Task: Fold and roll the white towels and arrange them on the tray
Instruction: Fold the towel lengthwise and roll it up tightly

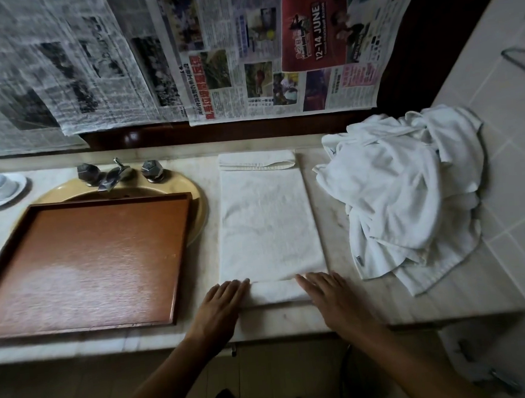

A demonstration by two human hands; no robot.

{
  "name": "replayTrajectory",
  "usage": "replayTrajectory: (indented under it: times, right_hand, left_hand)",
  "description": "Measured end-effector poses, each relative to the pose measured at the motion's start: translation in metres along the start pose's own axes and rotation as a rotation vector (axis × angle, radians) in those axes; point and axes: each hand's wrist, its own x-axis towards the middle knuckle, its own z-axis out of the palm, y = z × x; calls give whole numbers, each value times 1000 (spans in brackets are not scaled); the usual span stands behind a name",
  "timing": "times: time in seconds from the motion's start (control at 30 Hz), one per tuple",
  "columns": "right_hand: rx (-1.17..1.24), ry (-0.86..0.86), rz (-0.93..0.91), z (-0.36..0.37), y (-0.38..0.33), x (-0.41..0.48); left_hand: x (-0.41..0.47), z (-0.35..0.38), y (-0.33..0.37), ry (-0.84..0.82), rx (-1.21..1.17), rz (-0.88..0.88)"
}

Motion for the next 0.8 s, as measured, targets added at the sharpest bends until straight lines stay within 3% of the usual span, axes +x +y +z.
replayTrajectory:
  times: [0.27, 0.43, 0.7, 0.8]
  right_hand:
    - [51, 79, 11, 0, 8, -37]
    - [63, 107, 12, -9, 8, -41]
    - [222, 97, 62, -16, 9, -40]
    - [199, 135, 81, -19, 10, -34]
  left_hand:
    - [-27, -5, -9, -16, -60, 2]
    - [-39, -10, -5, -10, -233, -46]
    - [-37, -21, -4, -11, -431, -207]
    - [-34, -29, -2, 14, -612, -374]
